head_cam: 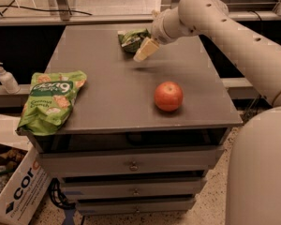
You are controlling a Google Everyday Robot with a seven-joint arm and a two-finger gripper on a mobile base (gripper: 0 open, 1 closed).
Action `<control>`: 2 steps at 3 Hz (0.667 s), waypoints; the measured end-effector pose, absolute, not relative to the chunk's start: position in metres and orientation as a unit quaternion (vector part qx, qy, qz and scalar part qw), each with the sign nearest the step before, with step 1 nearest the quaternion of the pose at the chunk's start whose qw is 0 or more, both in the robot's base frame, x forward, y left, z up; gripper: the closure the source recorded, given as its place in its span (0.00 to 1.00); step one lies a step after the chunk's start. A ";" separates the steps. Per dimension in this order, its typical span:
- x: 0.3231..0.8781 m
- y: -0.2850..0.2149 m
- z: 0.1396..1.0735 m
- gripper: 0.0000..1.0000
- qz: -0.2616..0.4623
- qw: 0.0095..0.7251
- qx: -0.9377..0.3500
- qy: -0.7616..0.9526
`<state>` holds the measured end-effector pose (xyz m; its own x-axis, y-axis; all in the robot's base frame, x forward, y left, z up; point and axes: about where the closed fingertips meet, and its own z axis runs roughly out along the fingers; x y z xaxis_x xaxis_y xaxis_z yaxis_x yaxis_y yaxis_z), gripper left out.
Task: Move green jalapeno chip bag near green rice chip bag
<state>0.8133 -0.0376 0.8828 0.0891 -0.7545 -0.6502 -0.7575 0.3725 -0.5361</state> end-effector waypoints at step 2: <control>0.845 -0.009 0.870 0.16 0.007 0.481 -0.554 0.680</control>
Offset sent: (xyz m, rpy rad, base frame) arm 0.0455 0.0408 -0.0092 0.0140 0.0004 -0.0071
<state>0.8445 -0.0094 0.8701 0.0750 -0.7466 -0.6611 -0.7593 0.3870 -0.5231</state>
